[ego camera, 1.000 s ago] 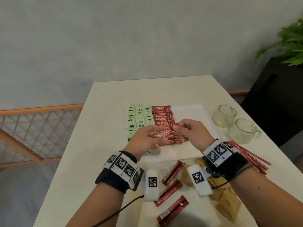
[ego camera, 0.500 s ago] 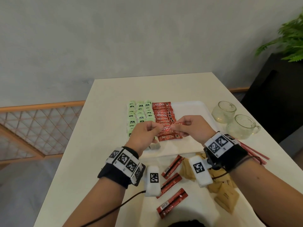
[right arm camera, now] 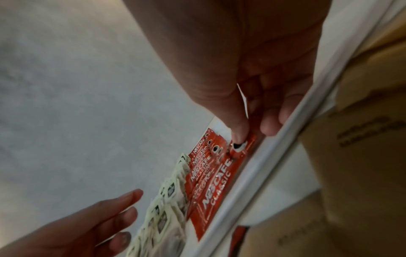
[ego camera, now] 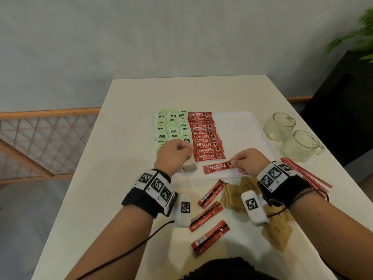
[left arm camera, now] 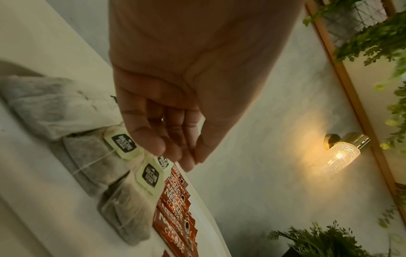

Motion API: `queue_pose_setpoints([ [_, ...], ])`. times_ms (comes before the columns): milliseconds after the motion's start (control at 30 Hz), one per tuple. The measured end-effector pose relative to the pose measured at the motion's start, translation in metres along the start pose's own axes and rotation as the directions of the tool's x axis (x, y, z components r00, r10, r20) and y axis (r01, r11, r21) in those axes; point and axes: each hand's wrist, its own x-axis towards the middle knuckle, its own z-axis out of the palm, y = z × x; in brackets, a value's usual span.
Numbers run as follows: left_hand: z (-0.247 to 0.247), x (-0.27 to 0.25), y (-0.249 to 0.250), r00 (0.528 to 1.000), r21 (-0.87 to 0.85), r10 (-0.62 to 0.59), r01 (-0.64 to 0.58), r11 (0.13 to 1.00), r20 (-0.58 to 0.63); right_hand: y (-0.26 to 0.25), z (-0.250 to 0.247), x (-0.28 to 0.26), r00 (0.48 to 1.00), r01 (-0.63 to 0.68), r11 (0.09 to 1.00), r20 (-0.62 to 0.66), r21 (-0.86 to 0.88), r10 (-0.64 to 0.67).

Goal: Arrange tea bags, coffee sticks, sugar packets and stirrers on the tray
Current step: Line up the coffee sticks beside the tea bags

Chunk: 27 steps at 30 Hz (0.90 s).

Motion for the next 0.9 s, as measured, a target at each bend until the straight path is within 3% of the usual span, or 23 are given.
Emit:
queue_pose_setpoints([
  [200,0.000,0.003,-0.001,1.000,-0.015,-0.002,0.002,1.000,0.008,-0.003,0.009,0.015,0.994,-0.034,0.999,-0.104,0.004,0.034],
  [500,-0.001,0.002,0.002,0.997,0.040,0.053,-0.055,0.998,0.049,-0.017,0.011,0.022,0.997,-0.034,0.997,-0.070,-0.067,0.030],
  [633,0.005,-0.010,0.003,0.978,0.231,0.129,-0.166,0.959,0.164,-0.019,0.005,0.007,0.995,0.015,0.996,-0.097,-0.088,-0.023],
  [733,0.022,-0.031,0.001,0.947,0.479,0.095,-0.241,0.844,0.308,-0.018,-0.001,-0.010,0.991,0.103,0.985,-0.071,-0.140,-0.114],
  [900,0.050,-0.060,0.000,0.920,0.799,0.127,-0.386,0.461,0.372,-0.008,-0.003,-0.048,0.968,0.250,0.964,0.042,-0.091,-0.247],
])
